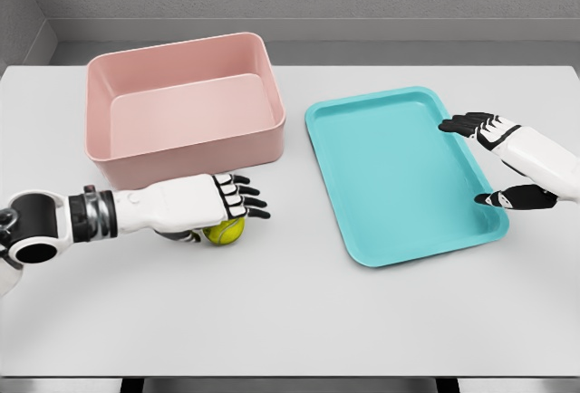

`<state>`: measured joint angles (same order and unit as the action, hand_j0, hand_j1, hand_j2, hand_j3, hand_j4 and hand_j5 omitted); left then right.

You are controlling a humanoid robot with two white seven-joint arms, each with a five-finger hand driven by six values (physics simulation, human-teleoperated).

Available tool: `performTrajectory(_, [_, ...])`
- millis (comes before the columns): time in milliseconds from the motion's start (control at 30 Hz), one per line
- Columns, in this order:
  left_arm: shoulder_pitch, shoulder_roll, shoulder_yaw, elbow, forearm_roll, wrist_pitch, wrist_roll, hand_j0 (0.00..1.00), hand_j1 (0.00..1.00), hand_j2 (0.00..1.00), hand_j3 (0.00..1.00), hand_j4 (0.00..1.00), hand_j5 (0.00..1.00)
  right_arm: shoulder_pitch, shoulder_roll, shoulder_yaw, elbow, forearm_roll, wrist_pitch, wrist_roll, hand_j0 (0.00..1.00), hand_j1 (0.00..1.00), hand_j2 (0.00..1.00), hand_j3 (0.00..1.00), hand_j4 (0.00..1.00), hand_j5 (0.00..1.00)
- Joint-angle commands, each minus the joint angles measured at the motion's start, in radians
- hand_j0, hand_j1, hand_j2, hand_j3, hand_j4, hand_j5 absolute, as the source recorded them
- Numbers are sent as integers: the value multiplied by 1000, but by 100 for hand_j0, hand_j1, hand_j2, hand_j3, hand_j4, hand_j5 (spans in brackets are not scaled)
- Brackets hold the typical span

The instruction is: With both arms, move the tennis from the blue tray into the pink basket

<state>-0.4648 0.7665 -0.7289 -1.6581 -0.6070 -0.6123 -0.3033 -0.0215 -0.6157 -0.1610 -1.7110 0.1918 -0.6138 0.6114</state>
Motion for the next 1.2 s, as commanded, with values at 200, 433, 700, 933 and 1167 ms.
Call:
performTrajectory(200, [0, -1, -11, 1, 7, 1, -48, 81, 81, 81, 81, 81, 81, 0, -1, 0, -1, -8, 3, -1, 100, 100, 100, 100, 100, 100])
performTrajectory(433, [-5, -1, -9, 4, 10, 1, -86, 52, 52, 52, 52, 52, 52, 3, -2, 0, -1, -8, 3, -1, 100, 100, 100, 100, 100, 100])
performTrajectory(700, [-25, -1, -9, 3, 15, 1, -91, 49, 49, 49, 49, 49, 49, 6, -2, -6, -1, -9, 3, -1, 100, 100, 100, 100, 100, 100])
performTrajectory(933, [-64, -19, -7, -5, 23, 1, -91, 49, 49, 49, 49, 49, 49, 8, -2, -6, -1, -9, 3, -1, 100, 100, 100, 100, 100, 100])
performTrajectory(1167, [-106, -36, -3, -9, 36, 1, -91, 50, 50, 50, 50, 50, 50, 9, -2, -6, -2, -9, 3, -1, 100, 100, 100, 100, 100, 100])
